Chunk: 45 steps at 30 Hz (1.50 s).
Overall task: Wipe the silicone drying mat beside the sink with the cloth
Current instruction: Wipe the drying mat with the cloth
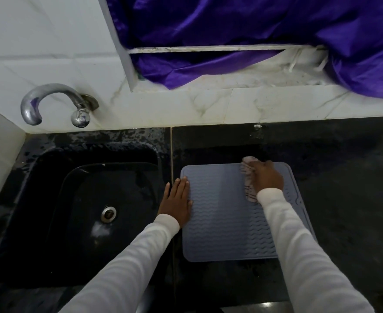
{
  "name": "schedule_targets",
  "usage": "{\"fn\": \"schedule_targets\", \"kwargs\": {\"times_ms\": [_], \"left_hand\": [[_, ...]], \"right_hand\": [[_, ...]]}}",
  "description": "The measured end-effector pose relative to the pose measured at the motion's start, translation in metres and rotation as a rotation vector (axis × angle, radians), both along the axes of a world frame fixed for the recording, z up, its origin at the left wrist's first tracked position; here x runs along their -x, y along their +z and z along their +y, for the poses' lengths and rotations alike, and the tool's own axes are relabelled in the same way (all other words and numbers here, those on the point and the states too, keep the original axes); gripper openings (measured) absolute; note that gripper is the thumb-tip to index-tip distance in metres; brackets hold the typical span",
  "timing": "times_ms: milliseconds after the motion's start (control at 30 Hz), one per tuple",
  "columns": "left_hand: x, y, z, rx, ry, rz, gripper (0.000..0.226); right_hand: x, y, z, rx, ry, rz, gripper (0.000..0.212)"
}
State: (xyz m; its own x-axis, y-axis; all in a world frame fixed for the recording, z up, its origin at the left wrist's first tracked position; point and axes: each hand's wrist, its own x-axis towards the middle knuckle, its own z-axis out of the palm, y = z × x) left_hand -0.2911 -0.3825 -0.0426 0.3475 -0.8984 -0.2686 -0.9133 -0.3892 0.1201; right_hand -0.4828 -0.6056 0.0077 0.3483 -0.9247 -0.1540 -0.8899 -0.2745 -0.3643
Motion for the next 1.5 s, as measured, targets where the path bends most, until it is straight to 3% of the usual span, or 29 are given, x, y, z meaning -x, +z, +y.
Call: {"fn": "schedule_targets", "kwargs": {"times_ms": [100,200,467,600,733,833,1000,1133,1233,1300,1367,1500], "left_hand": [[-0.001,0.002,0.0,-0.008,-0.006,0.002,0.076],[-0.002,0.004,0.0,-0.023,-0.015,-0.013,0.066],[-0.003,0.004,0.002,-0.025,-0.024,-0.037,0.081],[-0.004,0.004,0.002,-0.016,-0.031,-0.039,0.082],[-0.004,0.005,0.002,-0.024,-0.026,-0.04,0.076],[-0.003,0.003,0.001,-0.032,-0.018,-0.027,0.066],[-0.007,-0.003,0.001,-0.031,-0.066,-0.058,0.065],[-0.013,-0.003,0.002,-0.008,-0.094,-0.044,0.076],[-0.012,-0.002,0.003,0.039,-0.08,-0.025,0.072],[-0.01,-0.003,0.004,0.049,-0.069,-0.033,0.065],[-0.007,-0.006,0.004,0.031,-0.064,-0.055,0.061],[-0.007,-0.013,0.007,0.051,-0.024,-0.052,0.062]], "right_hand": [[-0.049,-0.001,0.04,-0.022,0.221,-0.027,0.033],[-0.086,-0.013,0.062,-0.066,0.291,0.047,0.038],[-0.017,-0.022,0.025,0.032,0.178,0.178,0.04],[0.037,-0.025,-0.006,0.134,0.136,0.31,0.064],[0.081,-0.011,-0.025,0.065,0.047,0.277,0.034],[0.095,-0.006,-0.047,0.052,-0.154,0.295,0.038],[0.084,-0.003,-0.041,0.016,-0.224,0.209,0.035],[0.029,0.016,0.021,-0.029,-0.05,-0.106,0.032],[-0.032,0.014,0.091,-0.095,0.135,-0.198,0.041],[-0.067,0.002,0.139,-0.161,0.217,-0.188,0.042],[-0.083,-0.02,0.167,-0.144,0.257,-0.053,0.048],[-0.078,-0.03,0.163,-0.079,0.285,0.054,0.046]]}}
